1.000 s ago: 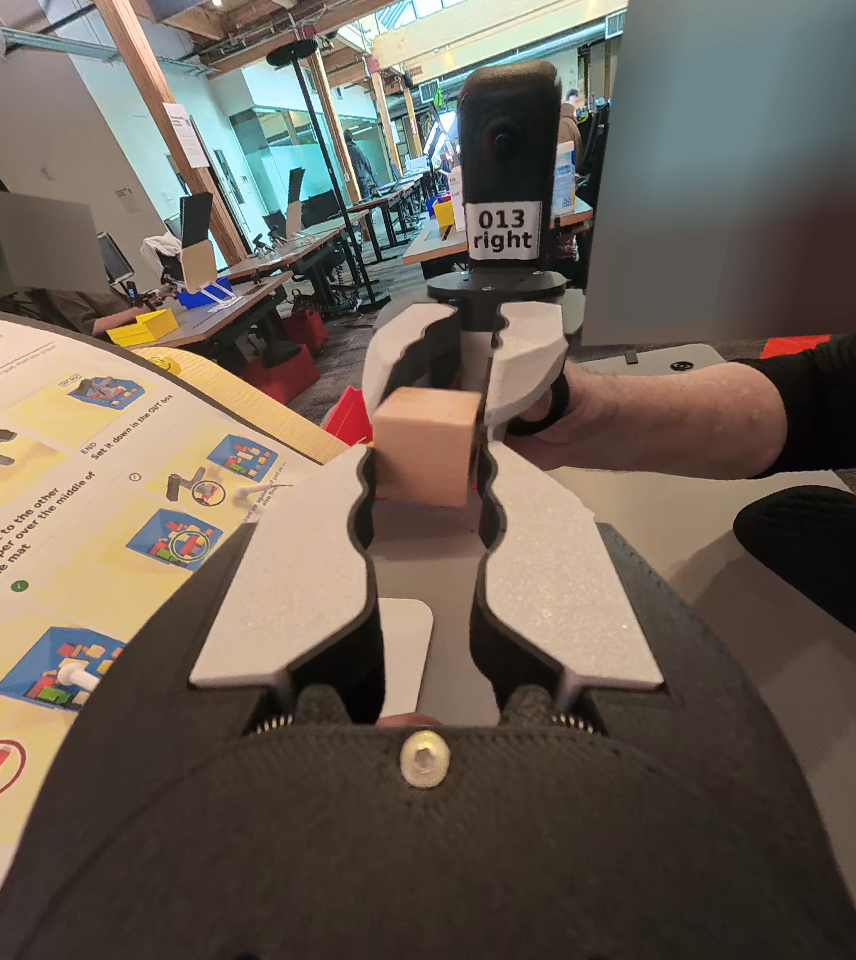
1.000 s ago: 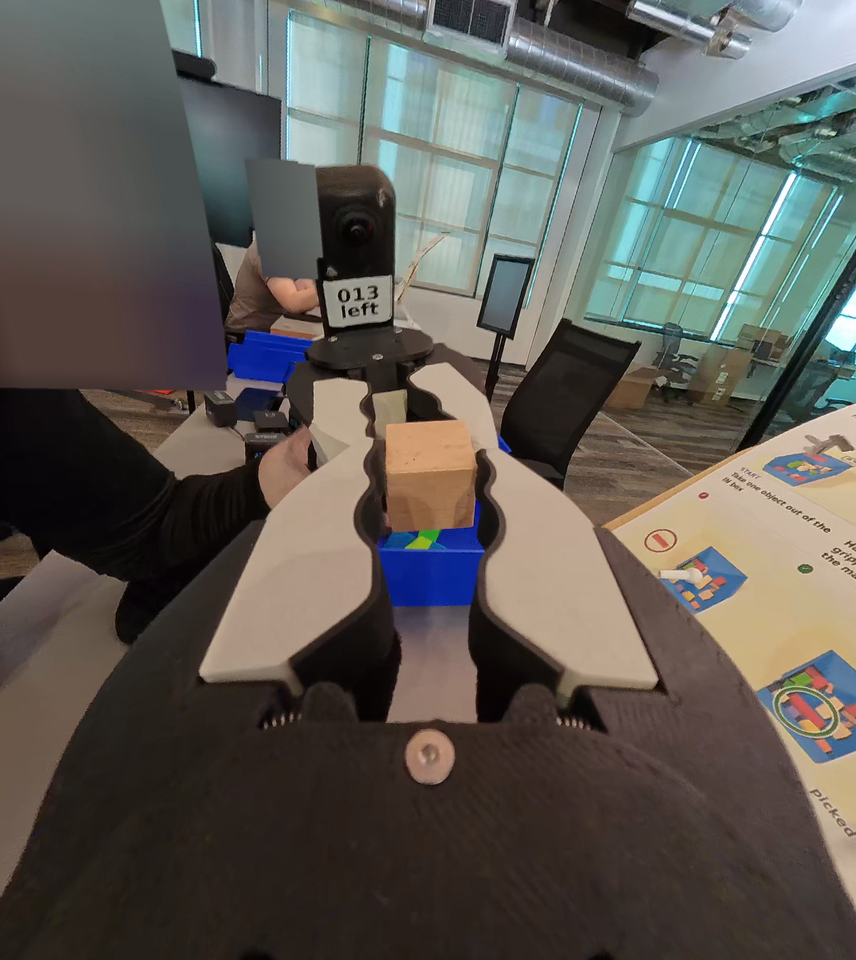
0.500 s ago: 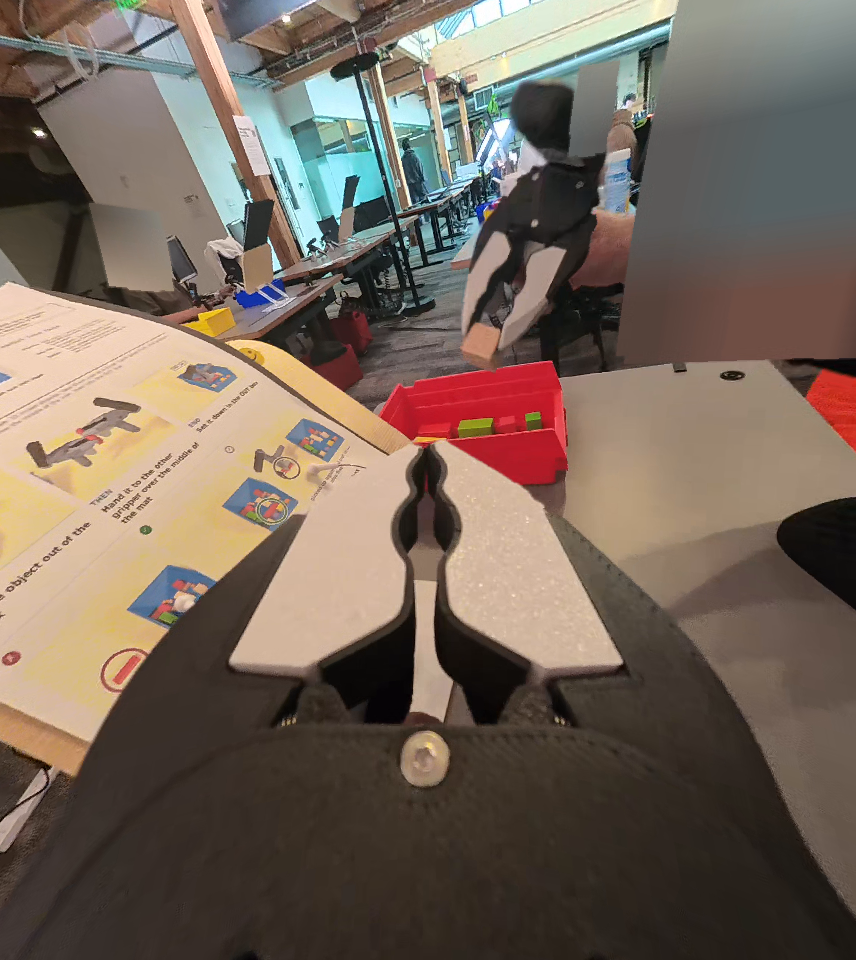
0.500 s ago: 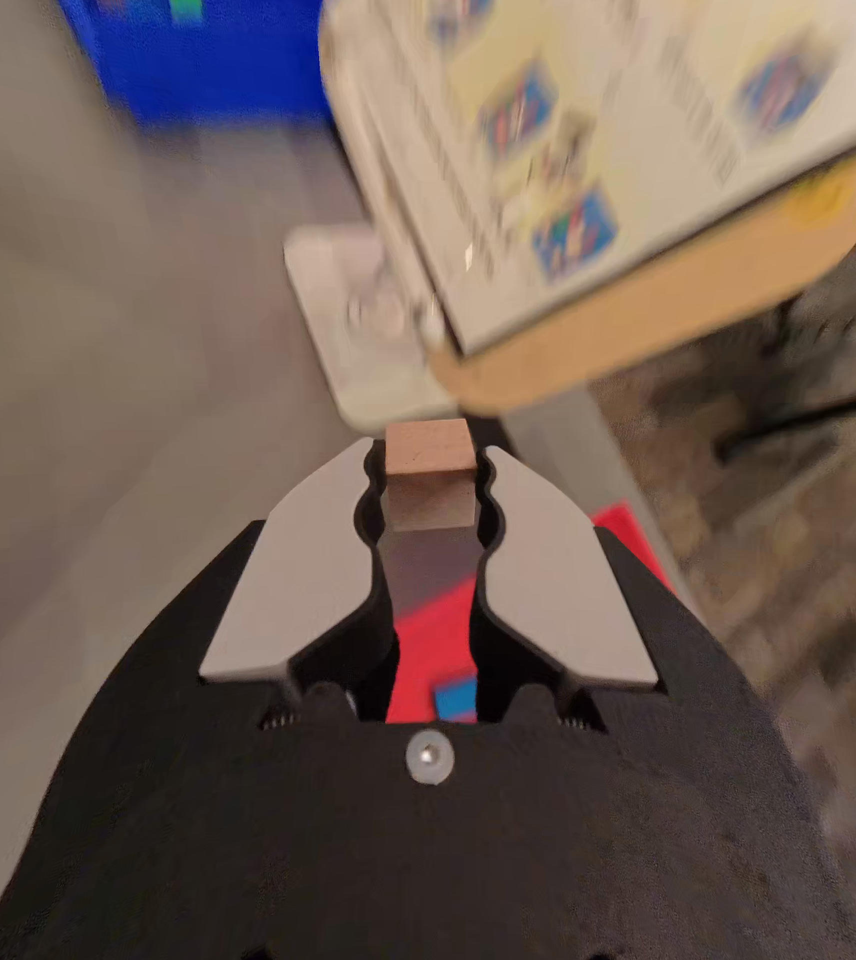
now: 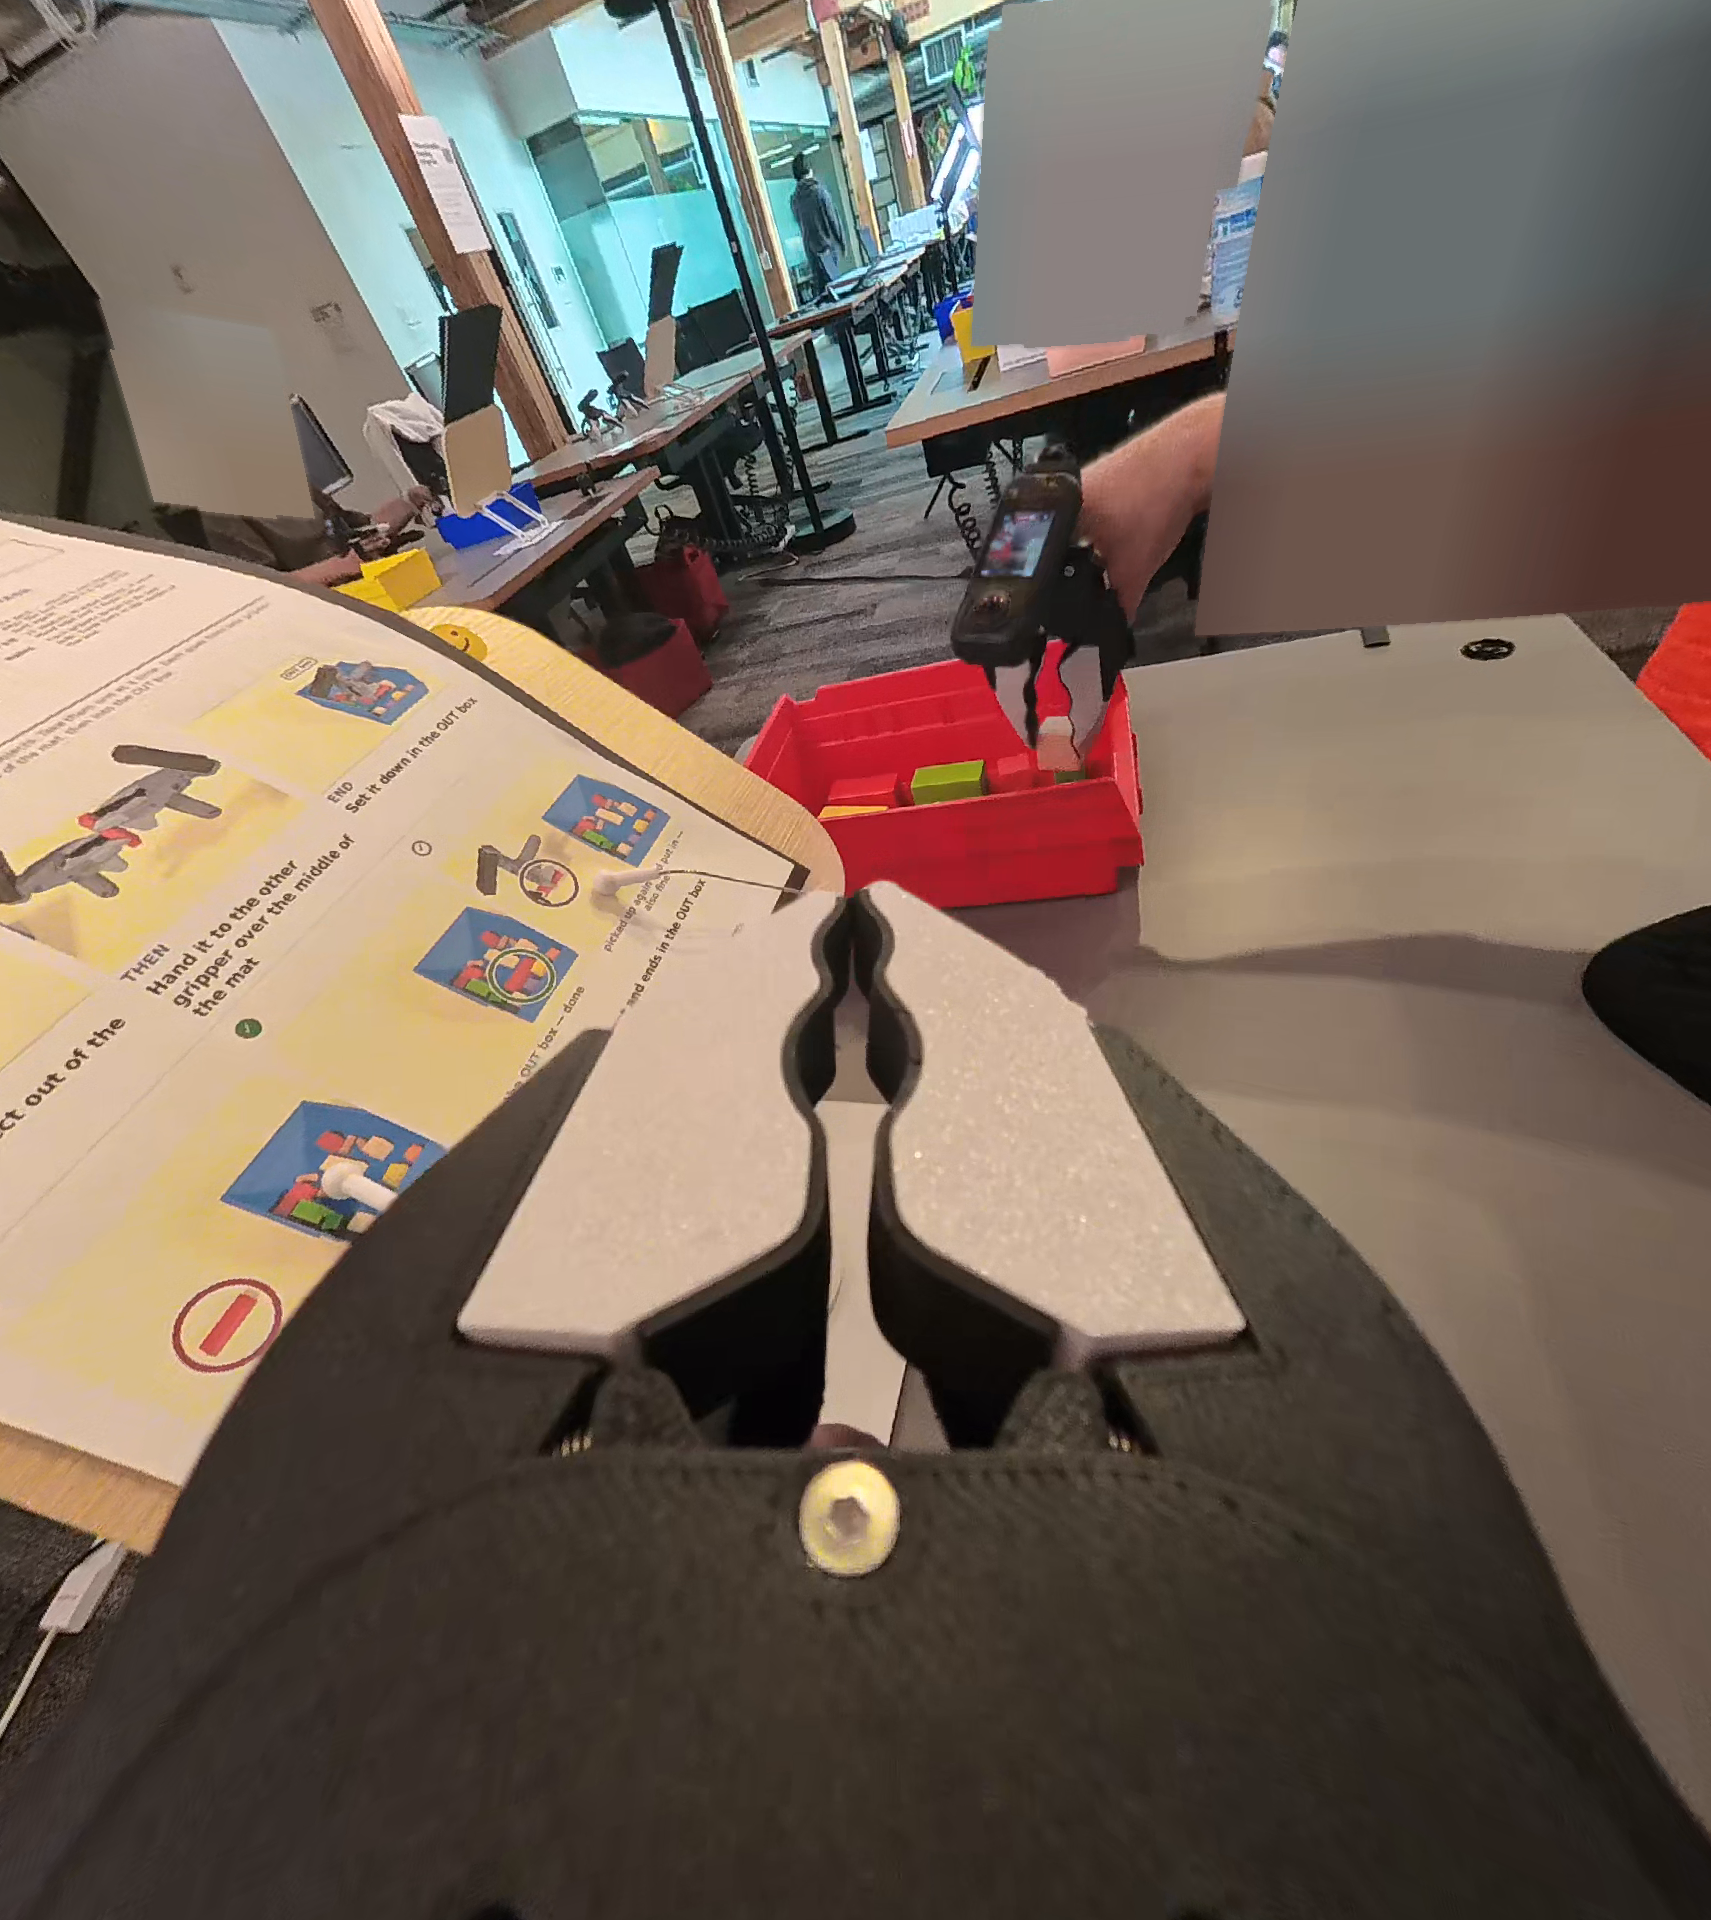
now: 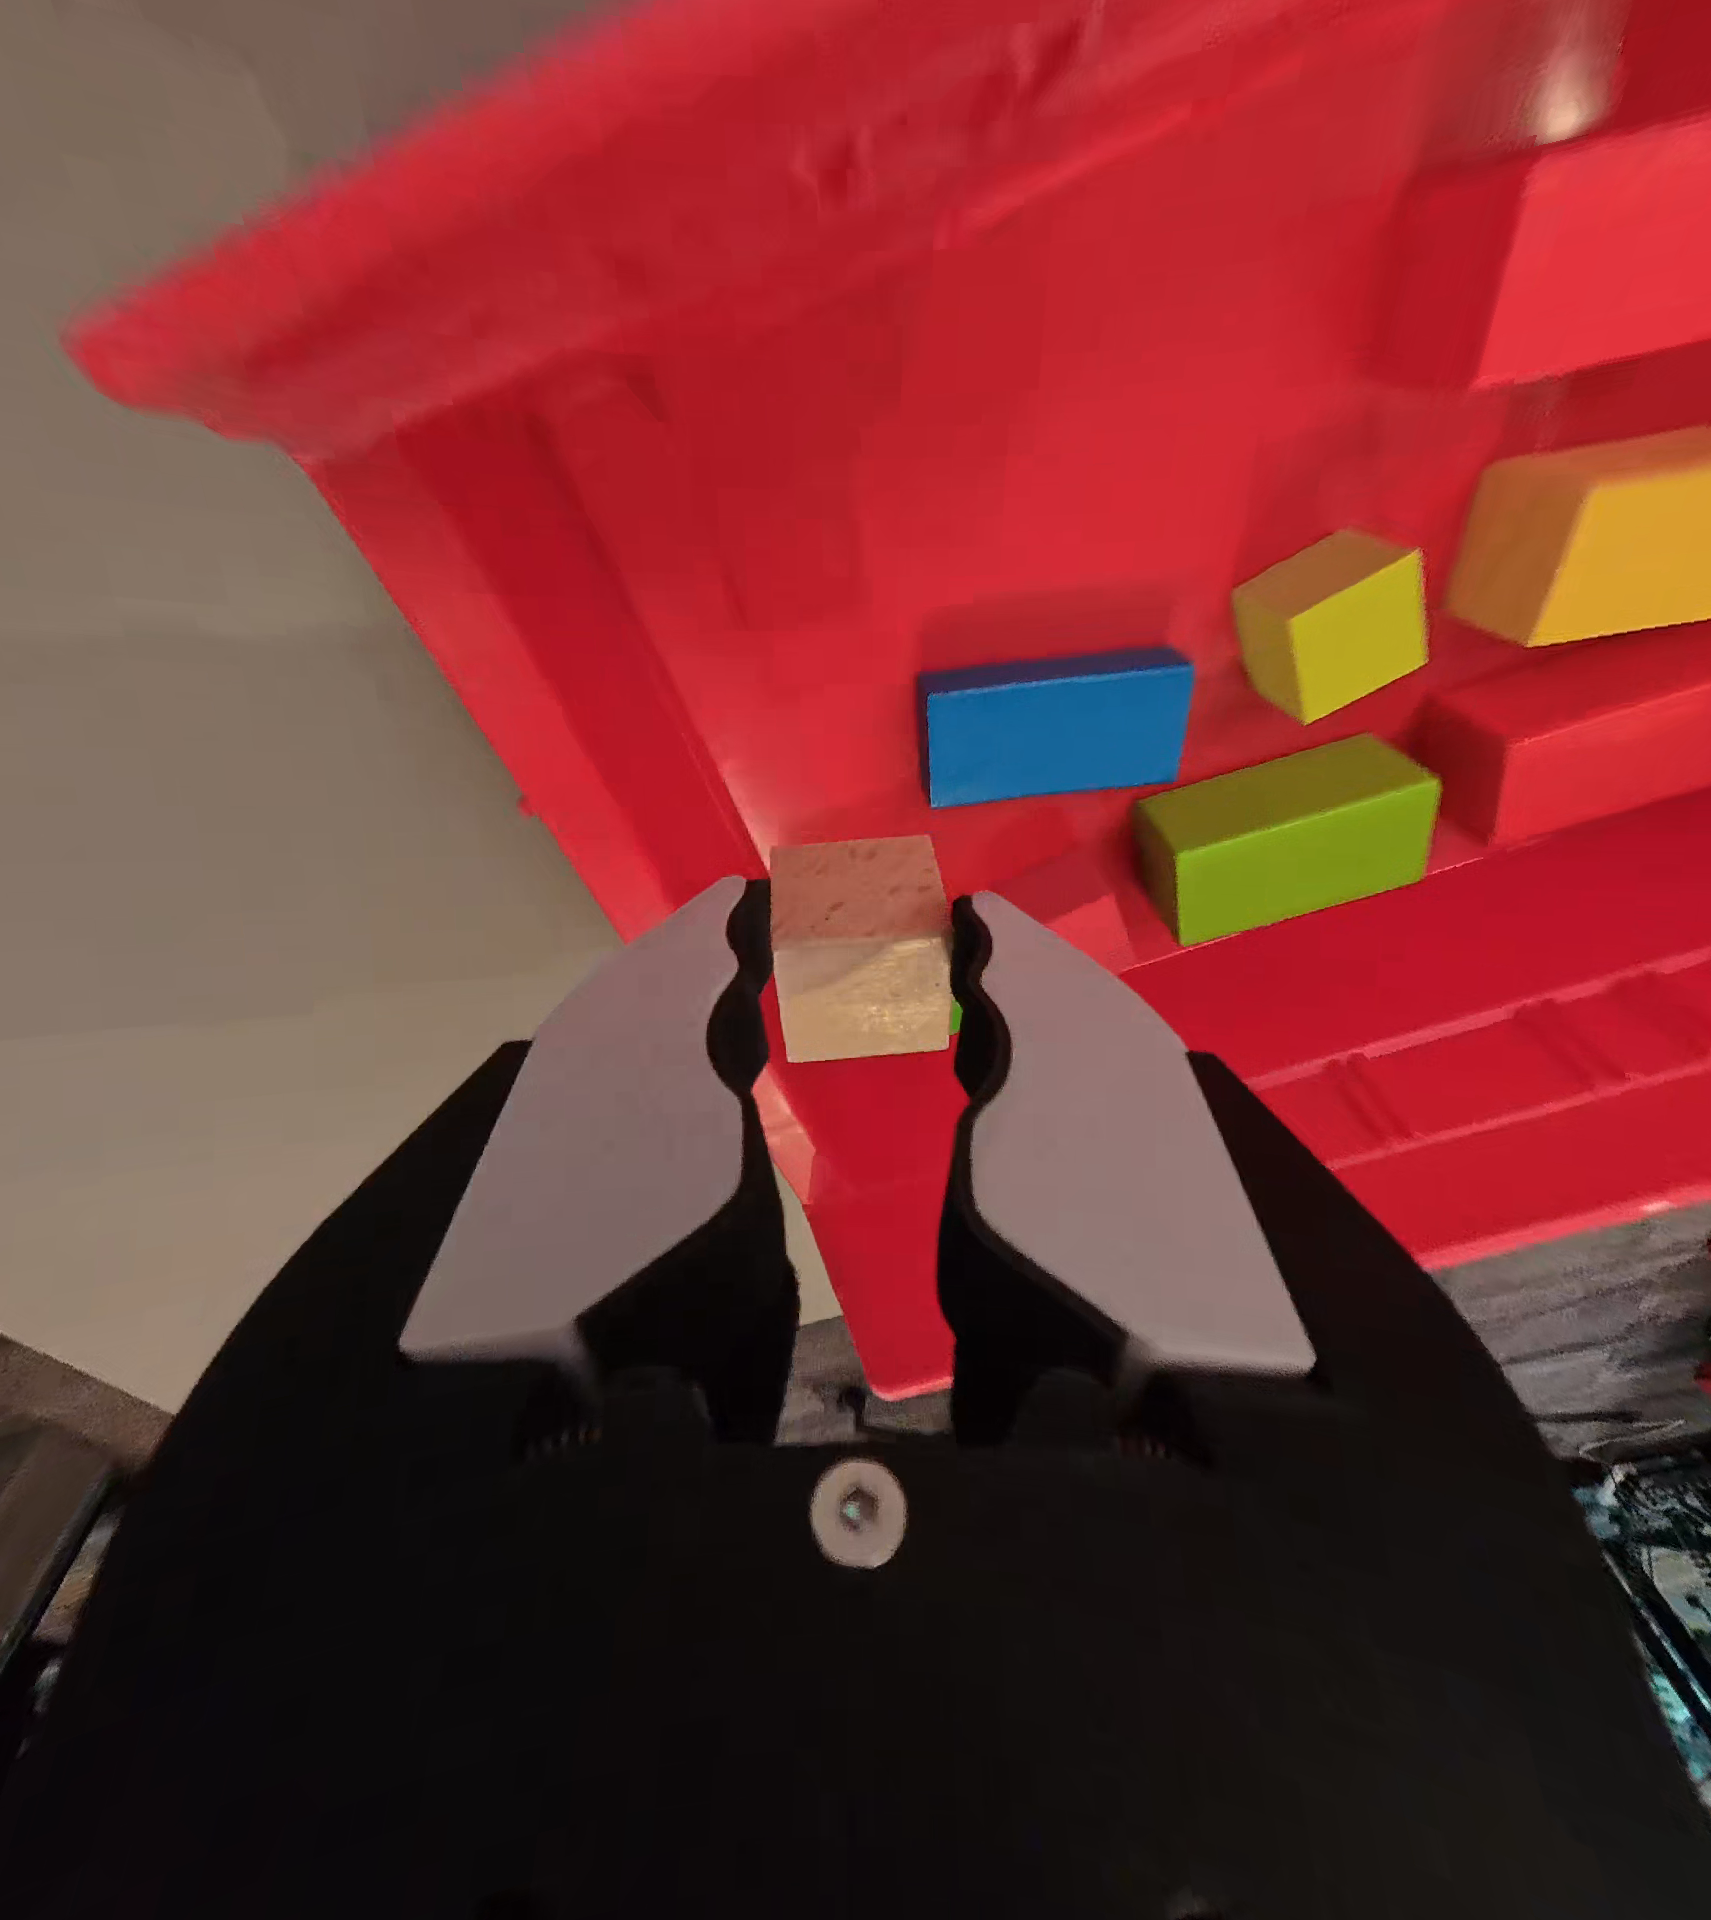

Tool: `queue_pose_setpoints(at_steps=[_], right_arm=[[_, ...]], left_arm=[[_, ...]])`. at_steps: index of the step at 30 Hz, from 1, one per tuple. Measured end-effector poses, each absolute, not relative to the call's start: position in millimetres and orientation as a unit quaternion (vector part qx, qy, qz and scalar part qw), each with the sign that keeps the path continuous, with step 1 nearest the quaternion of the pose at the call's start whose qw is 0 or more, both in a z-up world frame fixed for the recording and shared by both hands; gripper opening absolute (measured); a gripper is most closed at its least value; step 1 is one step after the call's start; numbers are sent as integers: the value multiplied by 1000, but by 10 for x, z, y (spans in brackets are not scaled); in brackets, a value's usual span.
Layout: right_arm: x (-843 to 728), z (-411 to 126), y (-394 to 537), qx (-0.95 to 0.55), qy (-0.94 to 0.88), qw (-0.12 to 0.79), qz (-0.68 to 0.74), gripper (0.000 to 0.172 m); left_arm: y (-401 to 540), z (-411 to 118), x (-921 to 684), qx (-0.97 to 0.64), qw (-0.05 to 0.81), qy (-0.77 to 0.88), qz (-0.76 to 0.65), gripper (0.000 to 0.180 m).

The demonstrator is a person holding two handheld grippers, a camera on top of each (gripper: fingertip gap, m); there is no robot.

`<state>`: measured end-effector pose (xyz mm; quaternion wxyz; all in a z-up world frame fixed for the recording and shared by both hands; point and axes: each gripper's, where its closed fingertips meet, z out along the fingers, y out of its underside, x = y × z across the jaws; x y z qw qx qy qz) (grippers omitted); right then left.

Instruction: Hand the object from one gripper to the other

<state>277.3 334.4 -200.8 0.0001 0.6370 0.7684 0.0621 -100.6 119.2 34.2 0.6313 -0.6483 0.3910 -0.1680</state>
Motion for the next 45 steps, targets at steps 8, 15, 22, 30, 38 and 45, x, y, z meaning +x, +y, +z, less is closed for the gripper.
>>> queue_pose_setpoints(at_steps=[8, 15, 22, 30, 38, 45], right_arm=[[2888, -2406, 3418, 643, 763, 44, 54, 32], [2908, -2498, 3424, 652, 754, 54, 54, 32], [2857, -2347, 3397, 680, 731, 45, 45, 47], [2669, -1983, 3347, 673, 737, -30, 59, 45], [2487, -1886, 3209, 650, 755, -55, 64, 41], [2421, -1852, 3188, 644, 760, -68, 60, 38]], left_arm=[[1274, 227, -1096, -667, 616, 391, -150, 0], [1335, 139, -1221, -687, 601, 386, -133, 2], [1365, -1, -1952, -765, 550, 335, -19, 31], [895, -870, -3464, -917, 307, 221, 128, 50], [458, -2190, -4111, -990, 43, 125, 47, 51], [444, -2568, -4131, -993, -12, 119, 14, 42]])
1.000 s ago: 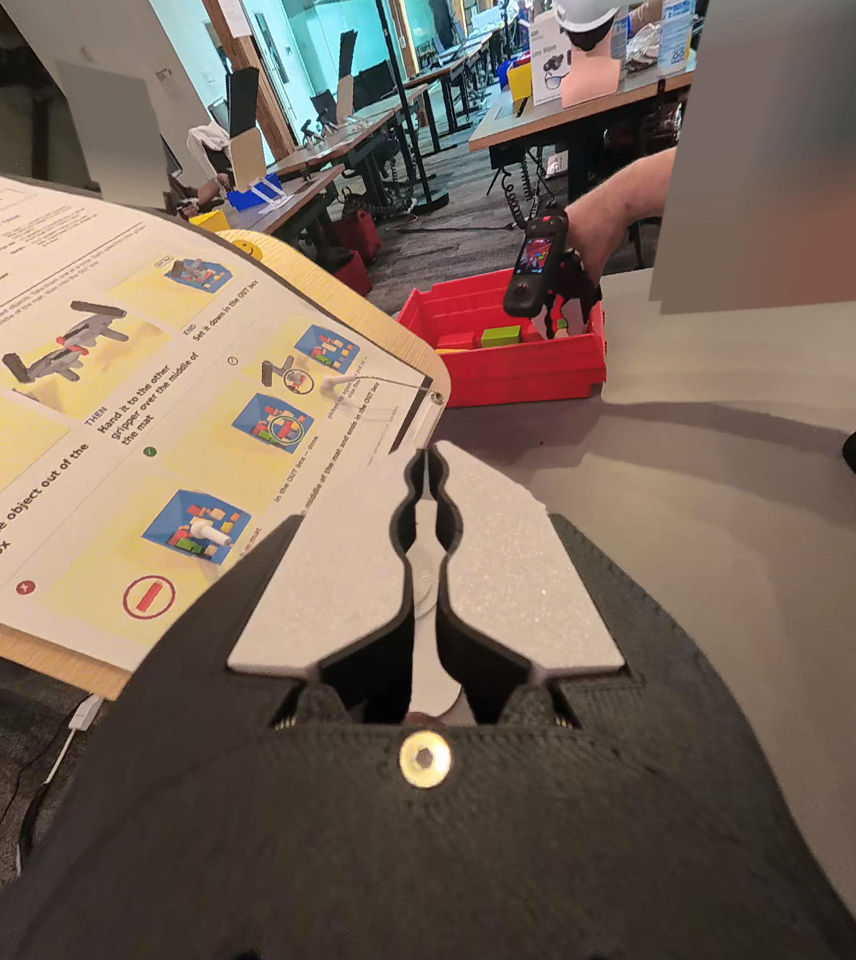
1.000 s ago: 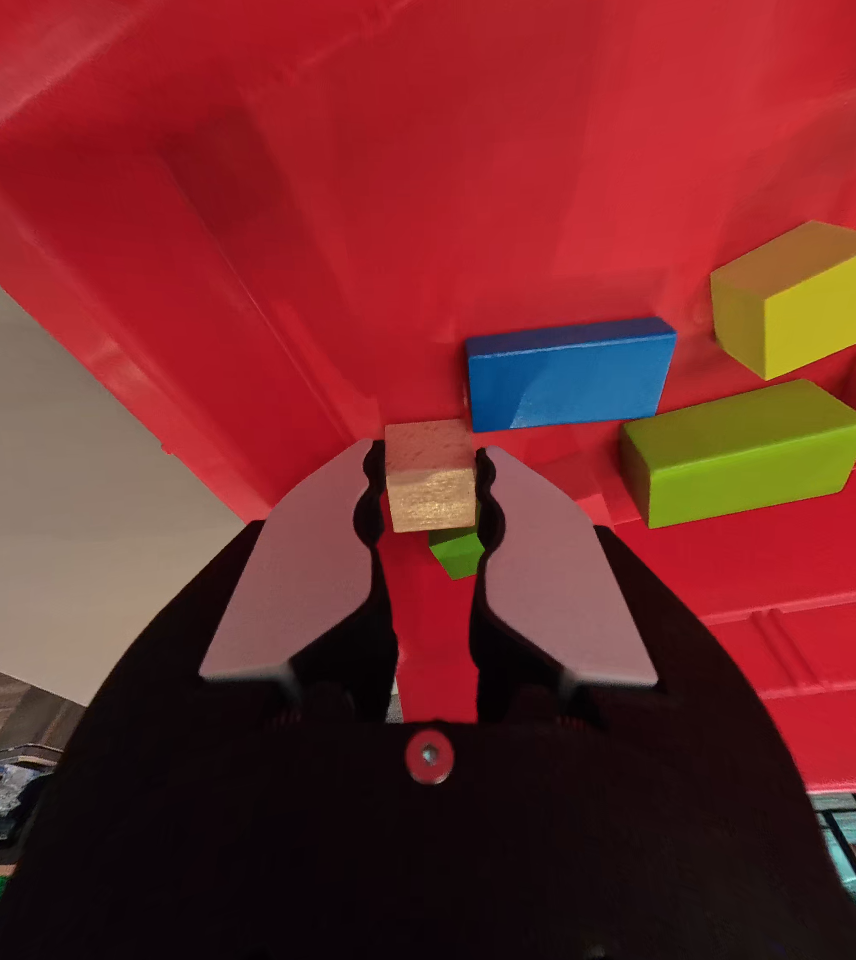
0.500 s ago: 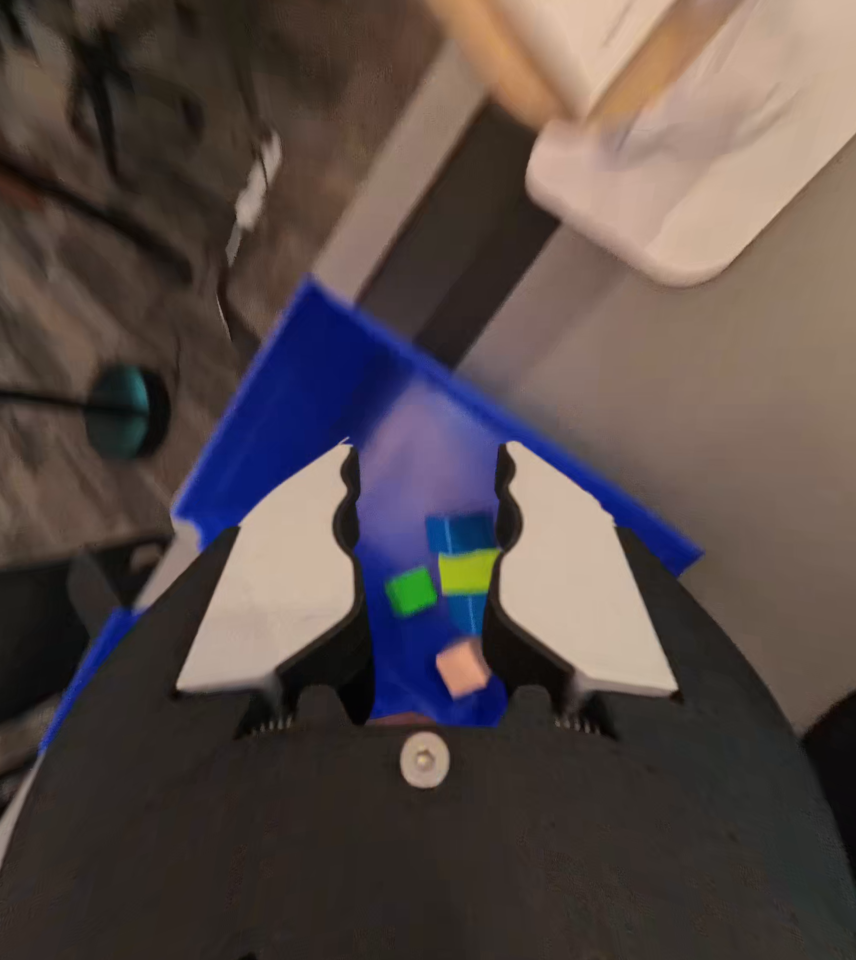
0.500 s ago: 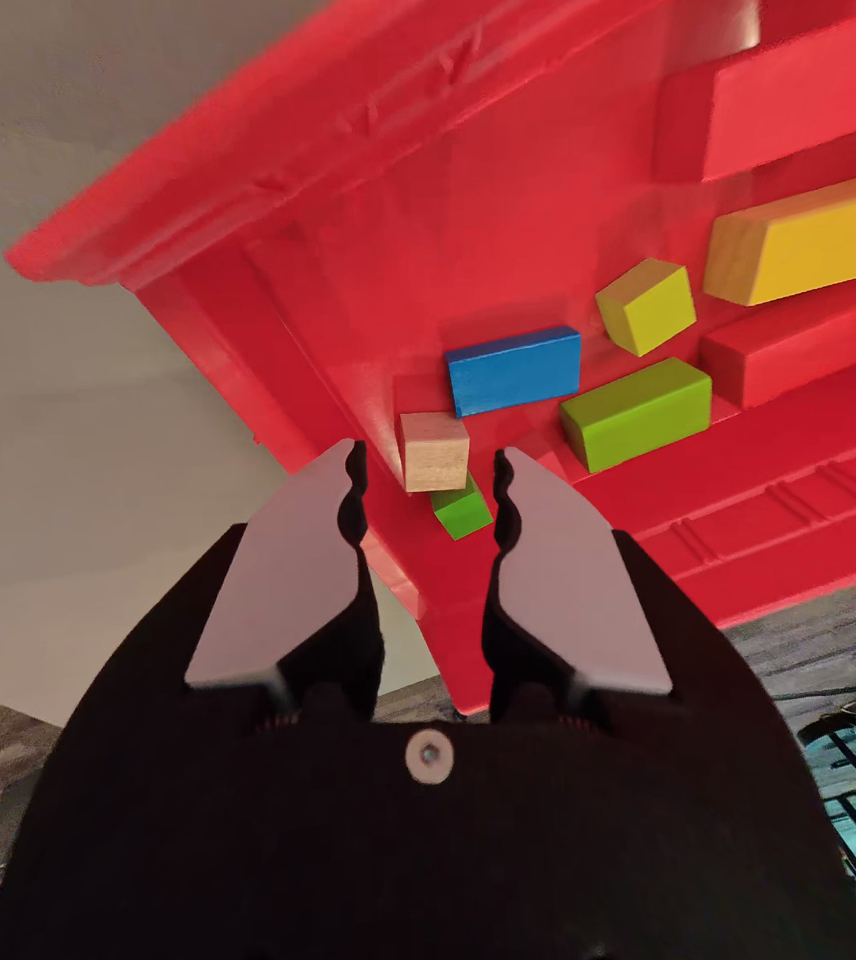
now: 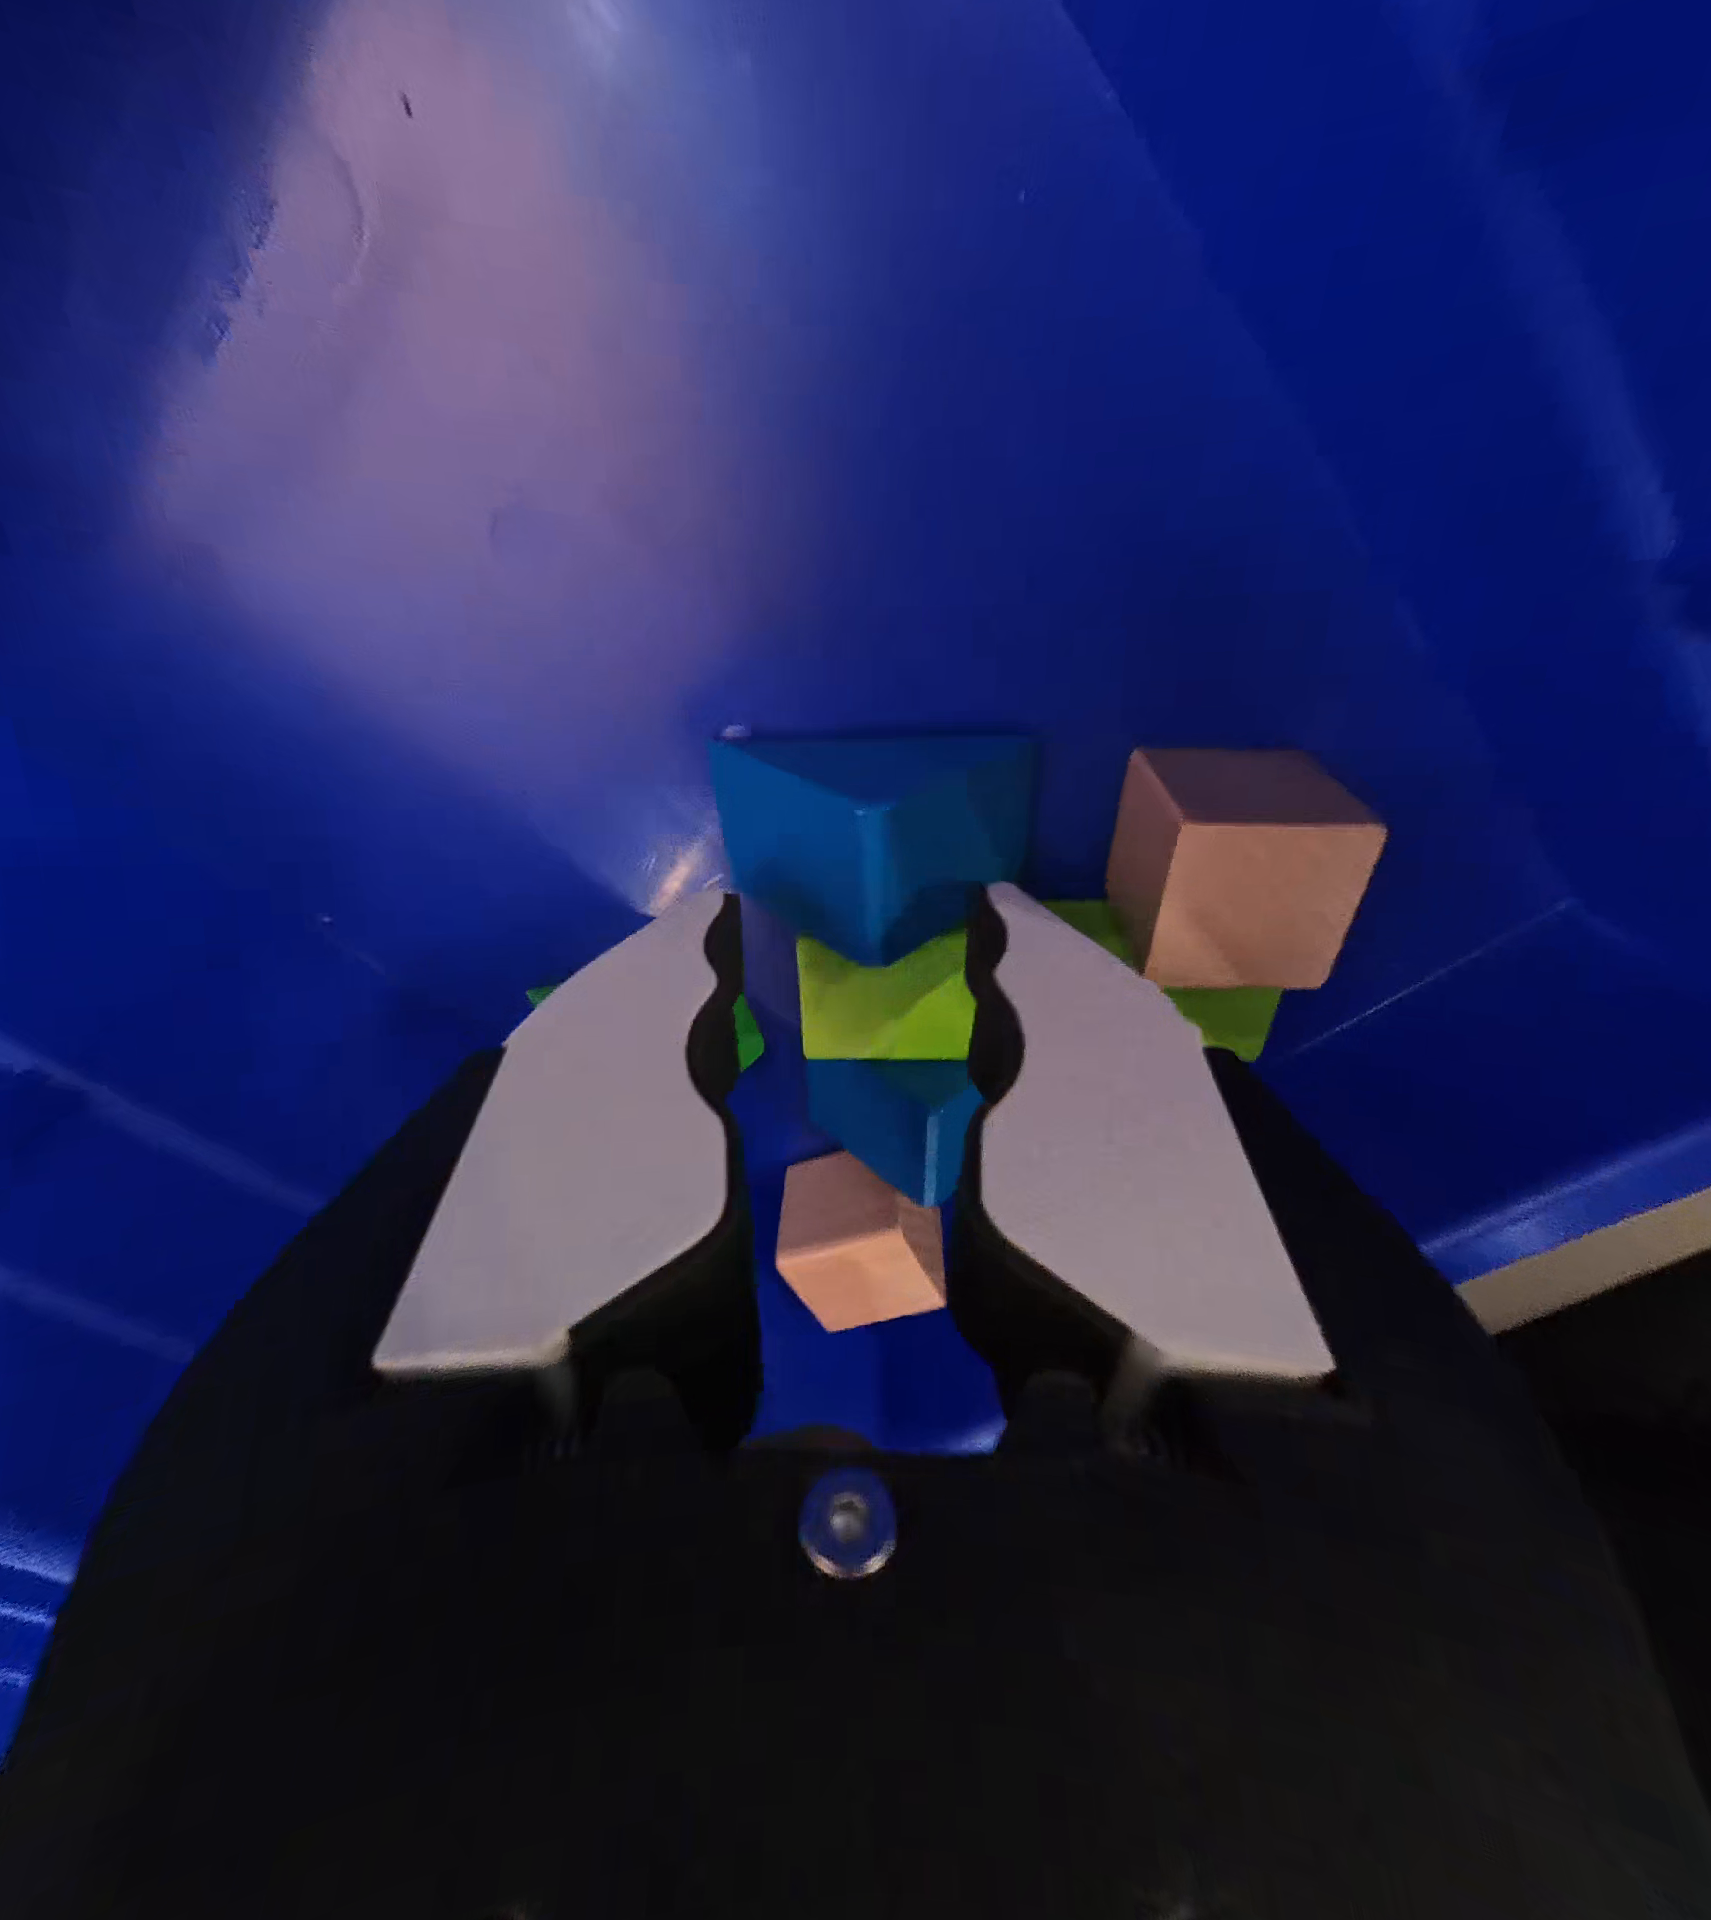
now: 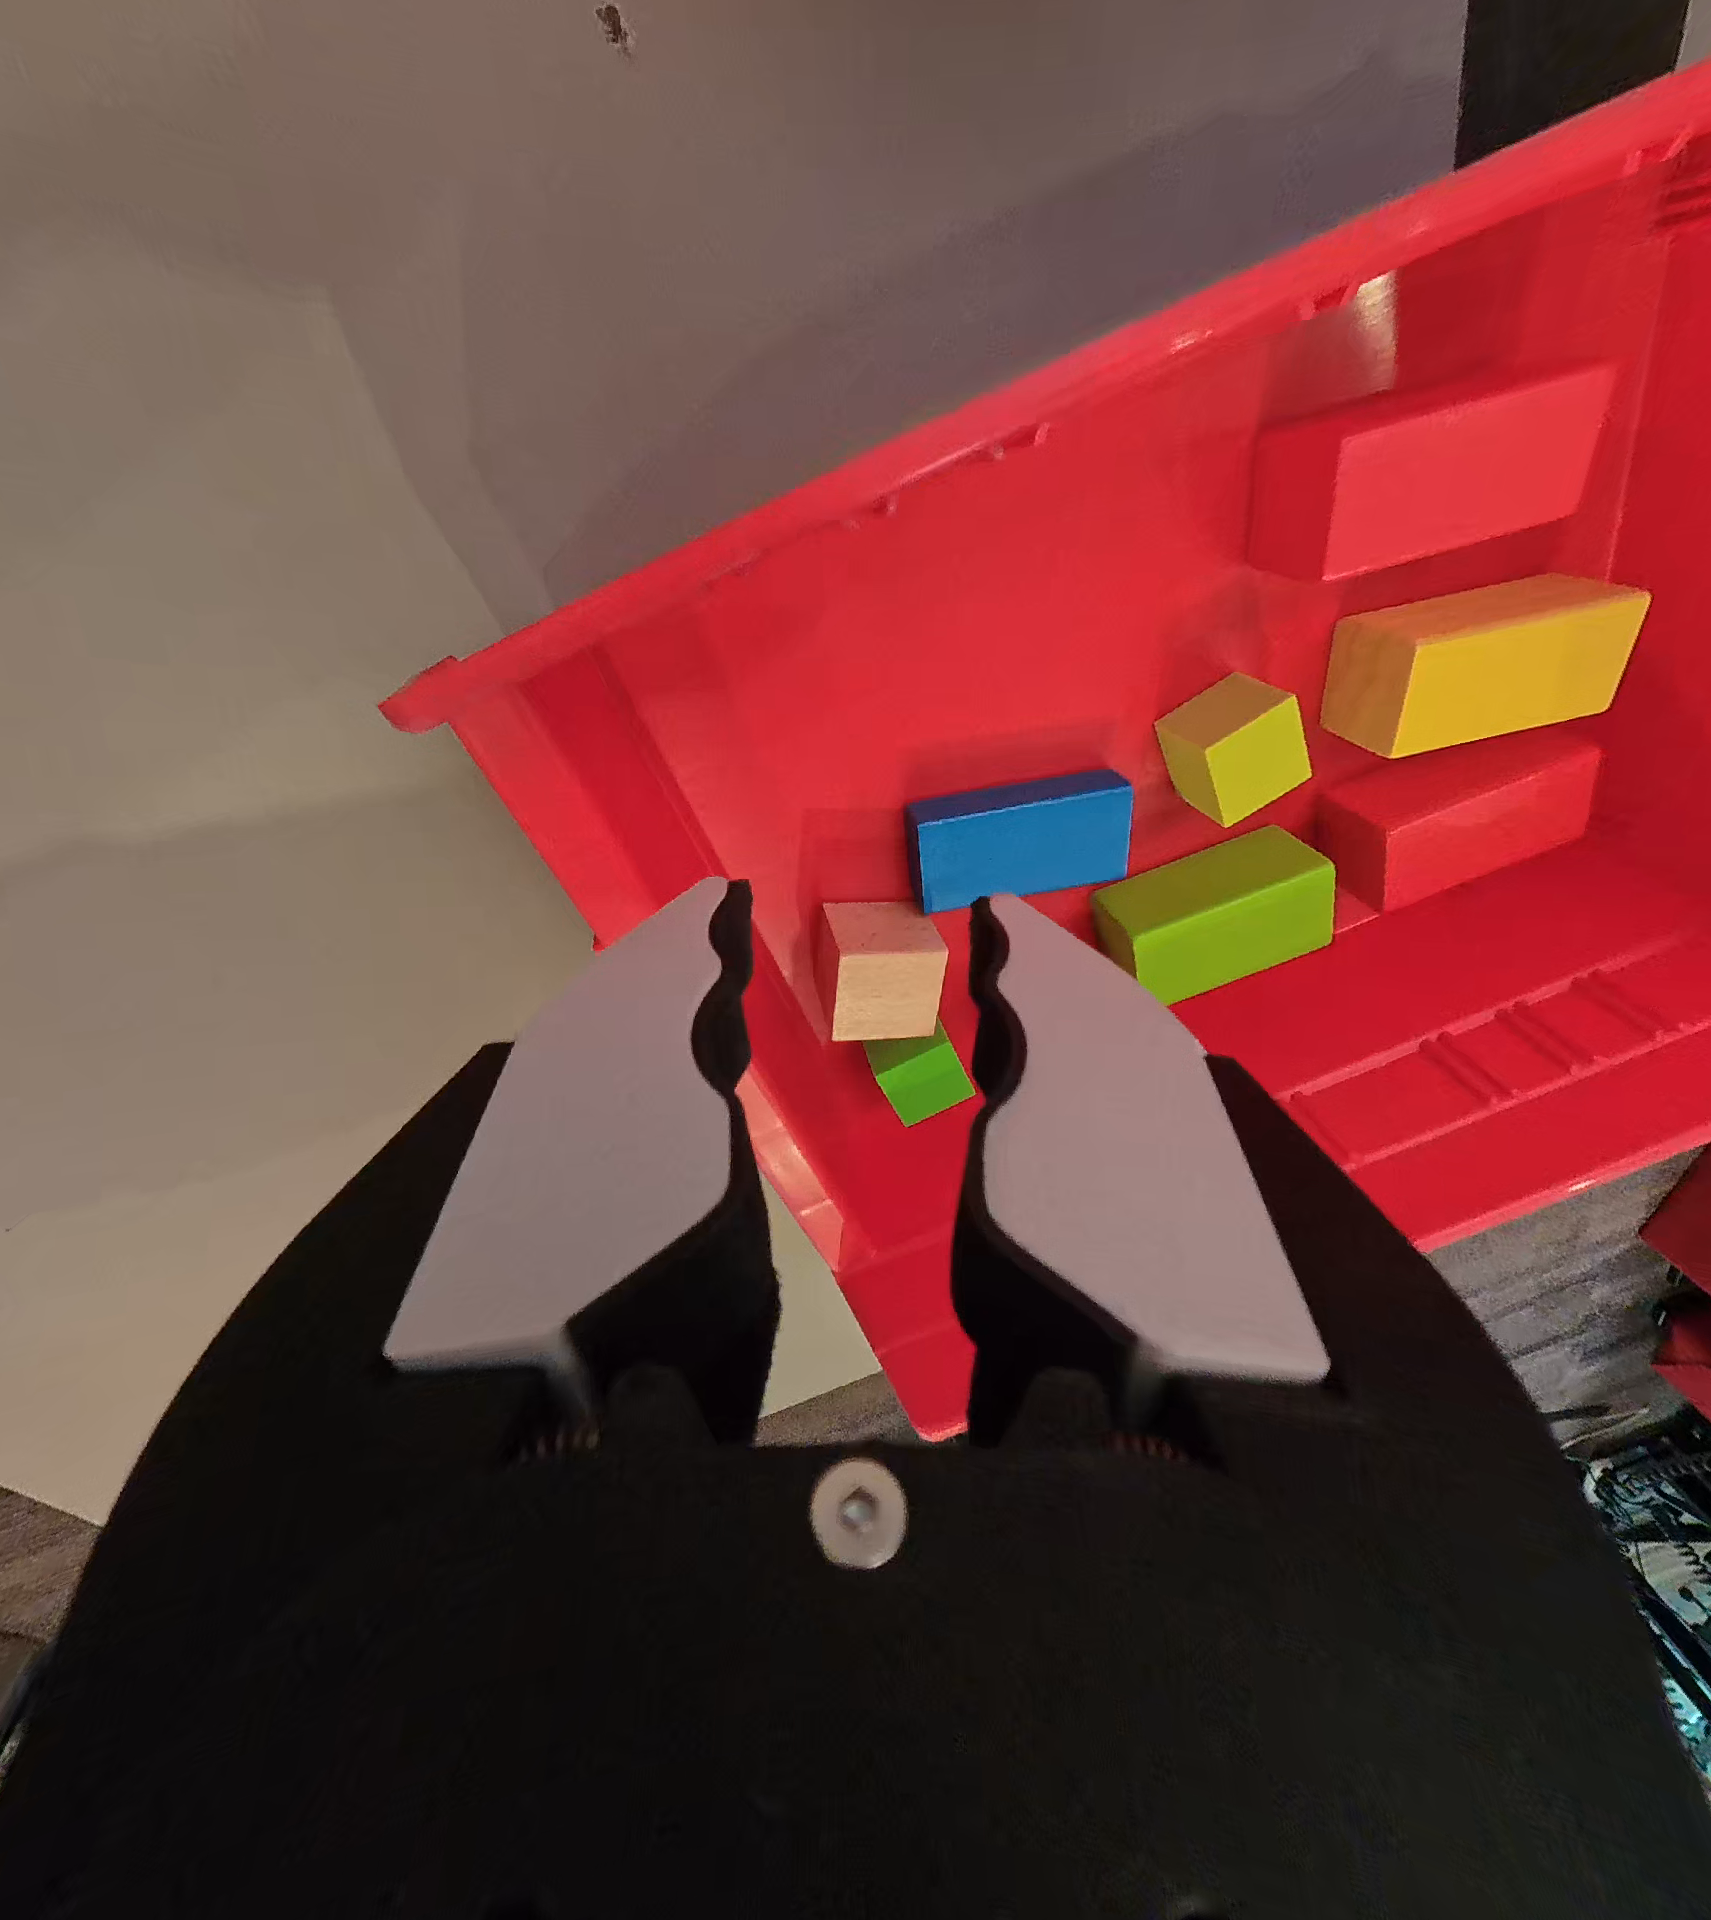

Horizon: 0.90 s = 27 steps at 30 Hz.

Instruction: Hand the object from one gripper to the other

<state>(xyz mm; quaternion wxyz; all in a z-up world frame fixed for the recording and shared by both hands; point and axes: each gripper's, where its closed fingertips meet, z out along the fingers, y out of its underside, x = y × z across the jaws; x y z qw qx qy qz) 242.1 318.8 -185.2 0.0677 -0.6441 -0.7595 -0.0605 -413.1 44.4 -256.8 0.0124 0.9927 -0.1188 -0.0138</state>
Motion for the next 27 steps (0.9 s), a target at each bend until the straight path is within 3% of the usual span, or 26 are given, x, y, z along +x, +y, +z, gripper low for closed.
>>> queue_pose_setpoints(at_steps=[9, 19, 23, 27], right_arm=[[2426, -1894, 3159, -643, -760, 69, -60, 37], [2391, -1871, 3136, -643, -760, 76, -58, 35], [2364, -1887, 3109, -641, -761, 77, -57, 34], [2347, -1892, 3094, -639, -763, 77, -56, 34]], left_arm=[[750, -2544, -4325, 997, -56, -50, -29, 32], [991, -2441, -4240, 992, -120, 35, 25, 52], [951, -2616, -4267, 994, -75, 82, 19, 67], [962, -2652, -4263, 994, -67, 87, 17, 53]])
